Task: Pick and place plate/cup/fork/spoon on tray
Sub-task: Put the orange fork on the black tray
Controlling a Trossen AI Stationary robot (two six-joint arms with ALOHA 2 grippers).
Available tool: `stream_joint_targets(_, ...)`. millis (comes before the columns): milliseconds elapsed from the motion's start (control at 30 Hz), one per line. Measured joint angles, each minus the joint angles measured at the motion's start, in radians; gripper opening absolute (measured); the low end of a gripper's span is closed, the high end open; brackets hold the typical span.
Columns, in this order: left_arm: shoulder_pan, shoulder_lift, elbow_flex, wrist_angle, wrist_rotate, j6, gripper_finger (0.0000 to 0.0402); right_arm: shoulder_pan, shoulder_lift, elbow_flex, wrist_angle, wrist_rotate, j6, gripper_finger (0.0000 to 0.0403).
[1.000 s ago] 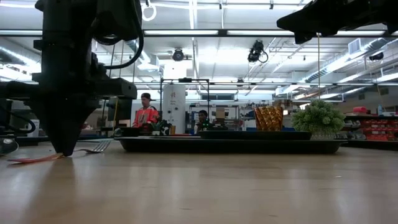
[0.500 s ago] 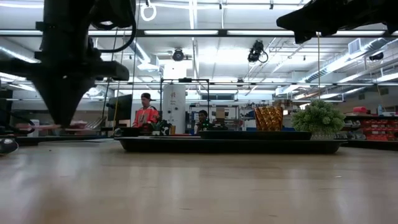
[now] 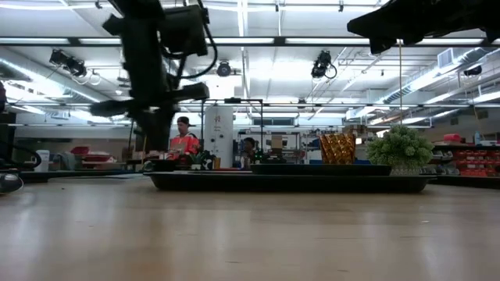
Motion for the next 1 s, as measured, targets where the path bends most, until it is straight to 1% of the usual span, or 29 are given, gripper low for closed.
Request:
stream_joint_targets(100, 0.062, 0.008, 0.001, 0.079, -0.003, 0.061, 0.0022, 0.000, 0.000, 0.000, 0.000, 0.000, 0.000, 0.0009)
stream_joint_targets(233, 0.115, 0.032, 0.001, 0.184, 0.001, 0.116, 0.0021, 0.000, 0.000, 0.000, 0.000, 0.000, -0.001, 0.0009)
stream_joint_targets(500, 0.144, 0.127, 0.001, 0.432, 0.062, 0.170, 0.0021, 0.000, 0.000, 0.000, 0.007, 0.000, -0.004, 0.0009)
stream_joint_targets(633, 0.145, 0.174, 0.001, 0.485, 0.065, 0.176, 0.0021, 0.000, 0.001, 0.000, 0.008, 0.000, -0.004, 0.0009)
stream_joint_targets(800, 0.154, 0.221, 0.000, 0.492, 0.065, 0.176, 0.0021, -0.001, 0.000, 0.000, 0.011, 0.000, -0.004, 0.0009)
stream_joint_targets(1000, 0.155, 0.226, 0.001, 0.513, 0.051, 0.180, 0.0021, -0.001, 0.001, 0.000, 0.009, 0.000, -0.004, 0.0009)
